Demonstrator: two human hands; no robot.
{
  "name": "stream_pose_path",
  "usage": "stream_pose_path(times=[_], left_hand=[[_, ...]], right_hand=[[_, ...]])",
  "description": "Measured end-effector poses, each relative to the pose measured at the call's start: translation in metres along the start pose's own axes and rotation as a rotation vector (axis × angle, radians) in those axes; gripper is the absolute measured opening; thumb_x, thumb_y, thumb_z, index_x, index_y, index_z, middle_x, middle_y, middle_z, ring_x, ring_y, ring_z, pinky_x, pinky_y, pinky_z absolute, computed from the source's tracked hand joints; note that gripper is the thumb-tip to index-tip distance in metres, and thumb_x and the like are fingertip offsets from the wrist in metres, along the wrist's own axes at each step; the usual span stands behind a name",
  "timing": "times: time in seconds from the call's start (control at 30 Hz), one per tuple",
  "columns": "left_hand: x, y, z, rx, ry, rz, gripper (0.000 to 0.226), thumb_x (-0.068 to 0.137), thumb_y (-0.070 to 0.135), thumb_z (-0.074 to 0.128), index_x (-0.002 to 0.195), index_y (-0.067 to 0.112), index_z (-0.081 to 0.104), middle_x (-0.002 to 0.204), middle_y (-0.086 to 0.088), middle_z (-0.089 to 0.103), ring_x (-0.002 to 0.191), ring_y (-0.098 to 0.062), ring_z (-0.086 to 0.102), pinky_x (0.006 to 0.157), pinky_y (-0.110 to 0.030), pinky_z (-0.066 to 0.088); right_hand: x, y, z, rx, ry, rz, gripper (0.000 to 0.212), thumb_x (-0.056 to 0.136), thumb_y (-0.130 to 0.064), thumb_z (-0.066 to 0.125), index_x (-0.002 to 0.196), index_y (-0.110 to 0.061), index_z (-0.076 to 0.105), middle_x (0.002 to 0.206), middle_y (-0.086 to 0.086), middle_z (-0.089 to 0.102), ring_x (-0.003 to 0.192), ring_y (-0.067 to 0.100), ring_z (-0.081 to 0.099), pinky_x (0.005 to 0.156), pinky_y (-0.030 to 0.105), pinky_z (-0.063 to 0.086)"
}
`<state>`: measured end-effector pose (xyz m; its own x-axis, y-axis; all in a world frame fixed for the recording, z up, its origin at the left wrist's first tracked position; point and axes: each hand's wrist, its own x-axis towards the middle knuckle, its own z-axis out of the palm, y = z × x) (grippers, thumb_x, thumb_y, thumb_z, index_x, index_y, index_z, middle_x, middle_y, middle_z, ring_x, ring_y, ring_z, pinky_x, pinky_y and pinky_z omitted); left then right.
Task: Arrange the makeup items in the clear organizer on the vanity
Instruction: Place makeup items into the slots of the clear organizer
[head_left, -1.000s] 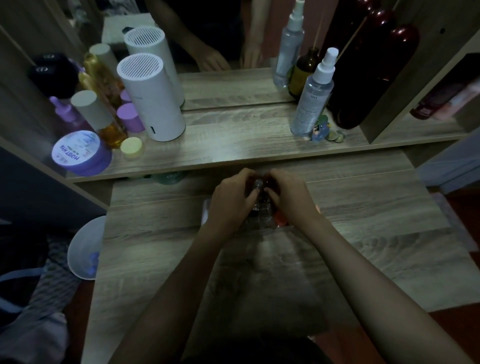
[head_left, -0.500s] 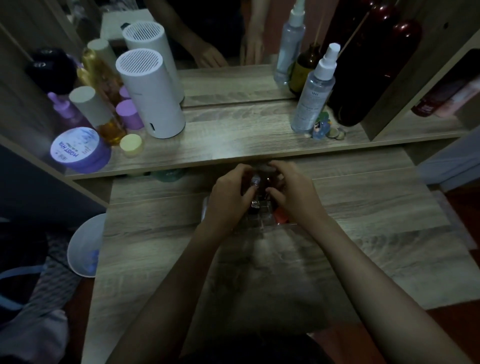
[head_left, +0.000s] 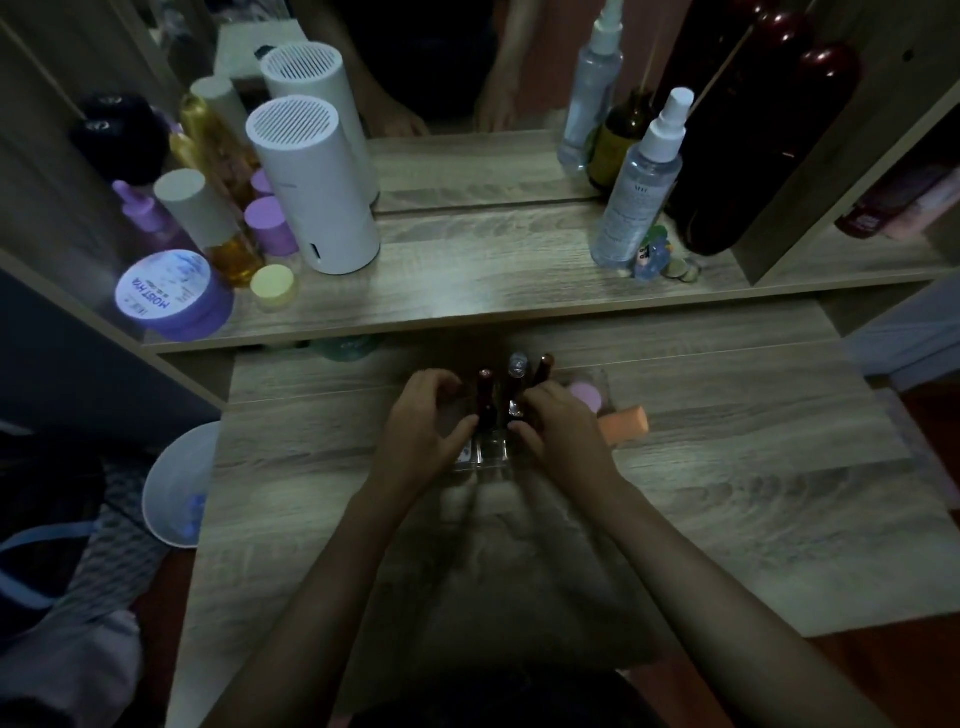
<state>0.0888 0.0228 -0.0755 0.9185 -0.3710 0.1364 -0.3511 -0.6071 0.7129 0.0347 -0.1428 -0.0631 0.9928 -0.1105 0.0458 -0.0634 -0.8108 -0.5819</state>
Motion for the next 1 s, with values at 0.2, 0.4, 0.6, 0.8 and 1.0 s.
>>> stream_pose_path(times=[0.2,0.4,0.6,0.8,1.0], left_hand=[[0.000,0.006,0.003,0.015,-0.036,0.052,0.029,0.072,0.014,0.073,0.097,0.007,0.061,0.097,-0.010,0.060,0.088,-0.020,0.059,0.079,-0.032,0.052],[0.001,0.012,0.006,0.054,-0.077,0.049,0.022,0.075,0.013,0.071,0.095,0.007,0.064,0.095,-0.011,0.065,0.089,-0.026,0.062,0.083,-0.046,0.051],[0.001,0.016,0.007,0.064,-0.089,0.032,0.021,0.076,0.014,0.070,0.096,0.008,0.065,0.095,-0.011,0.068,0.090,-0.026,0.064,0.084,-0.045,0.051],[-0.001,0.017,0.005,0.041,-0.065,0.027,0.021,0.076,0.012,0.071,0.096,0.006,0.065,0.096,-0.011,0.067,0.089,-0.024,0.063,0.082,-0.042,0.052],[0.002,0.022,-0.002,0.005,-0.002,0.028,0.022,0.074,0.016,0.074,0.092,0.006,0.064,0.092,-0.010,0.066,0.083,-0.020,0.061,0.075,-0.031,0.051]], right_hand=[[0.007,-0.001,-0.006,-0.008,-0.055,-0.052,0.013,0.079,0.002,0.063,0.091,0.000,0.066,0.093,0.018,0.068,0.085,0.031,0.063,0.073,0.037,0.048],[0.010,-0.002,-0.009,-0.009,-0.065,-0.059,0.016,0.080,0.001,0.062,0.095,-0.001,0.068,0.096,0.019,0.068,0.089,0.030,0.063,0.078,0.040,0.051],[0.008,-0.002,-0.008,-0.006,-0.059,-0.052,0.016,0.080,-0.001,0.064,0.095,-0.002,0.067,0.096,0.017,0.068,0.088,0.029,0.063,0.075,0.036,0.051],[0.006,0.000,-0.008,-0.012,-0.042,-0.028,0.018,0.080,-0.002,0.064,0.098,-0.004,0.065,0.098,0.015,0.067,0.089,0.026,0.062,0.072,0.022,0.036],[0.005,-0.006,-0.027,-0.029,0.014,-0.083,0.013,0.078,-0.009,0.069,0.090,-0.007,0.066,0.091,0.012,0.068,0.083,0.026,0.062,0.074,0.031,0.043]])
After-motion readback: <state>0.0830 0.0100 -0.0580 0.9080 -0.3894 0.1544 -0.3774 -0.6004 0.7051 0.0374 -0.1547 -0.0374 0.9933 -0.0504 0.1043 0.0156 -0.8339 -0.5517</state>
